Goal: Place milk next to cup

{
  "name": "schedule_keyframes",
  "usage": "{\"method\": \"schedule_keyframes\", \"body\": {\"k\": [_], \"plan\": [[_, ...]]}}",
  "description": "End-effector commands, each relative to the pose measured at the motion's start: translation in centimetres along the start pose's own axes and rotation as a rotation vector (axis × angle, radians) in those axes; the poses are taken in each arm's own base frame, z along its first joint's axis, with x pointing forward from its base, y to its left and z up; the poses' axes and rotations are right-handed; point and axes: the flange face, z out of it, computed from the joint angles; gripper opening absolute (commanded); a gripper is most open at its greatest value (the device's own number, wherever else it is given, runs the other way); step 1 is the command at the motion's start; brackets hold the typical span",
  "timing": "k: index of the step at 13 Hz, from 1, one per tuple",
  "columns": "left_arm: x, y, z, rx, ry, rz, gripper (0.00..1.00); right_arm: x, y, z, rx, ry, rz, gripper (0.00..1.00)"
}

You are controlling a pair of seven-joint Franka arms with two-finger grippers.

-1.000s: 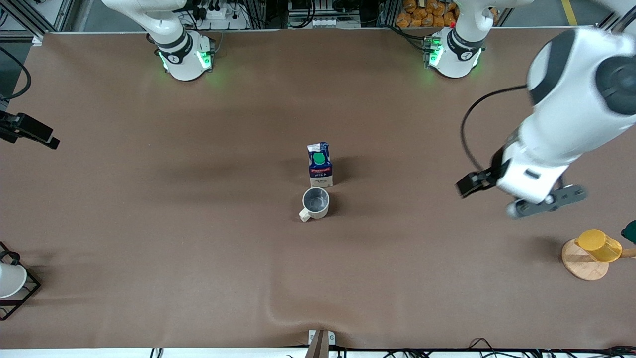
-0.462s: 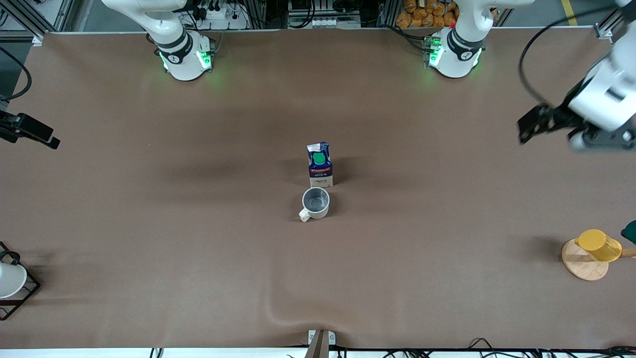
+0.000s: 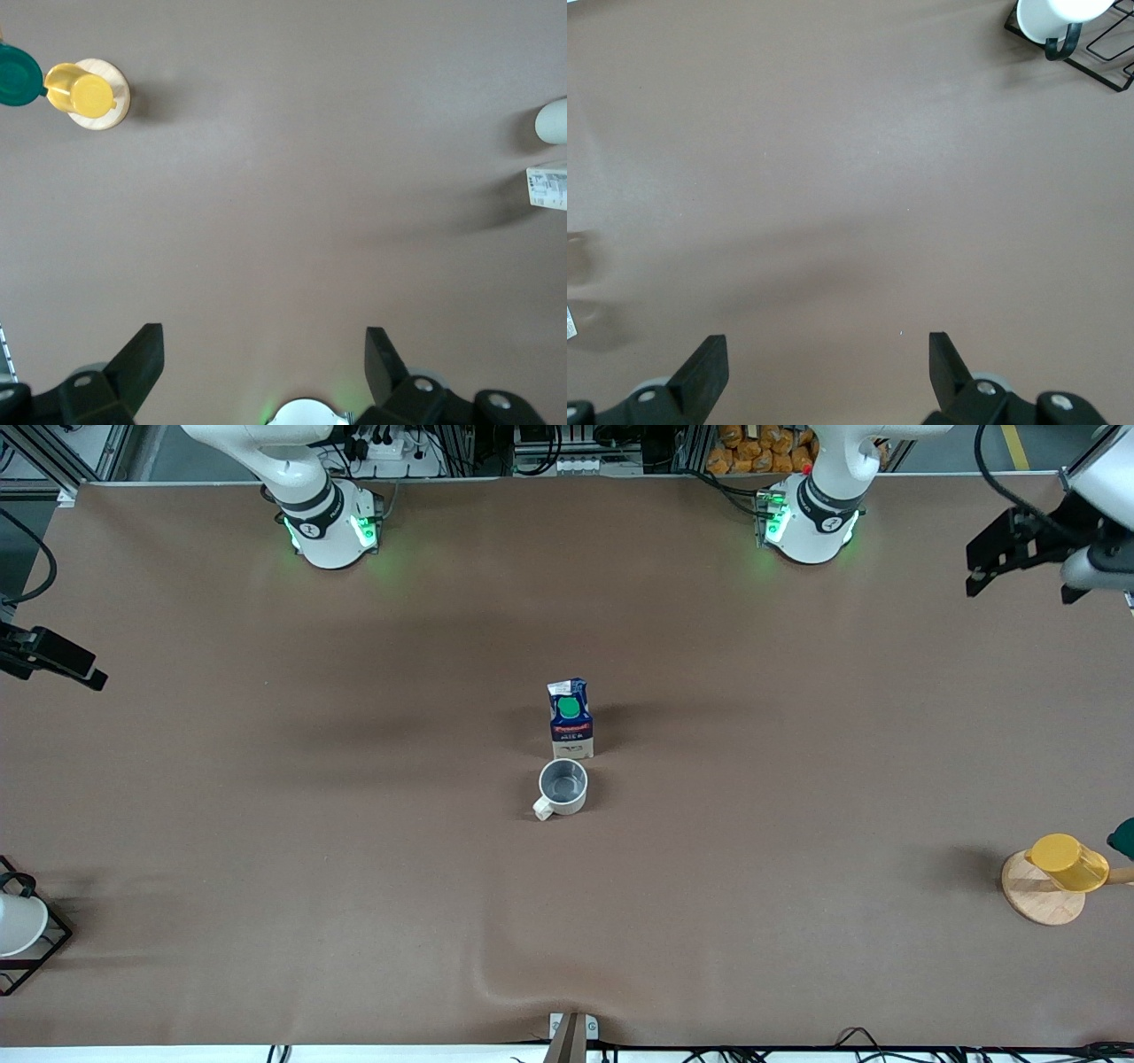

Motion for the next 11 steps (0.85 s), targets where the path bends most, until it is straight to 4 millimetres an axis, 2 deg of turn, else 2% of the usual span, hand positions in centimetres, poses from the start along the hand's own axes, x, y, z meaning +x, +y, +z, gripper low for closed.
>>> {"method": "schedule_keyframes", "body": {"k": [1, 4, 11], "plan": [[-0.6, 0.01, 0.26, -0.043, -0.014, 0.016, 1.0, -0.15, 0.08, -0.18, -0.012, -0.003, 0.006, 1.0], [-0.2, -0.24, 0.65, -0.091, -0.02, -0.017, 1.0, -0.06, -0.41, 0.09, -0.008, -0.008, 0.0, 1.0], [0.1, 0.05, 0.84, -0.084, -0.017, -0.026, 1.0, -0.12, -0.15, 0.1, -0.008, -0.011, 0.003, 1.0]]}}
